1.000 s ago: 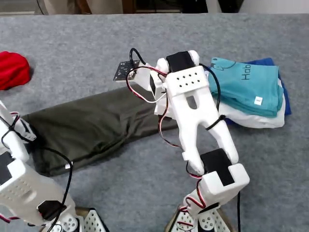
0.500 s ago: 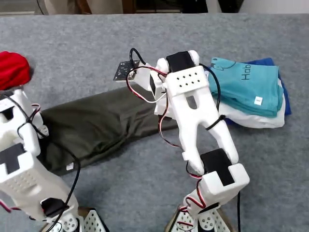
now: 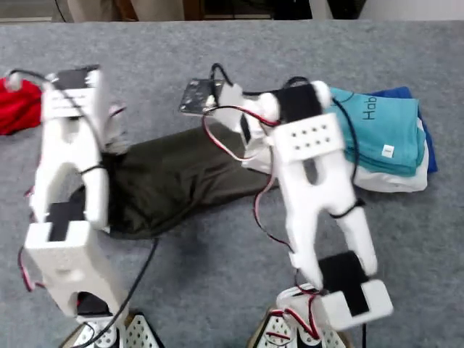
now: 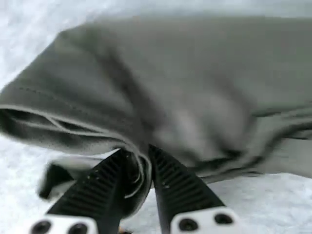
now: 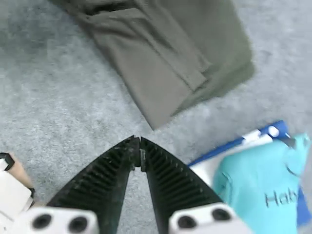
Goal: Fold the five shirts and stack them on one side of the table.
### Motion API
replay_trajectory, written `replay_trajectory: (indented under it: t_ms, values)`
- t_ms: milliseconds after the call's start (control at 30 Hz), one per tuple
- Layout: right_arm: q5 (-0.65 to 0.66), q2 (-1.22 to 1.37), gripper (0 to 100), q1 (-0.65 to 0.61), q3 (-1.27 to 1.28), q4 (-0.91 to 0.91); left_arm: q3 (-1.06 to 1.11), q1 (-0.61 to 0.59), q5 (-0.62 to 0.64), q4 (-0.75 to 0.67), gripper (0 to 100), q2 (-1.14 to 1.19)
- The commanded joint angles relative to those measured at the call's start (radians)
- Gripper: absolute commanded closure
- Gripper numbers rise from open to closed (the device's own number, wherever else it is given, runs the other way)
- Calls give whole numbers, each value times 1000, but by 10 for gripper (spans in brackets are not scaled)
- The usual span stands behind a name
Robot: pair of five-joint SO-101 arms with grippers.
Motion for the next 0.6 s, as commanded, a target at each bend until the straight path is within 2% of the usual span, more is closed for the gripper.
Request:
replay_trajectory:
  t_ms: [0, 100, 167, 267, 467, 567]
  values:
    - [-63, -85, 996, 114, -1, -8, -80, 184, 64, 15, 981, -10]
    - [-158, -117, 996, 229, 1, -5, -84, 328, 78, -5, 981, -8]
    - [-198, -148, 996, 278, 1, 2, -101, 379, 126, -51, 981, -8]
    - [-221, -217, 996, 317, 12, 2, -150, 425, 167, -103, 981, -8]
    - [-230, -320, 996, 375, 77, -29, -183, 485, 166, -250, 981, 1]
    - [-249, -337, 996, 423, 105, -37, -210, 534, 166, -269, 981, 30]
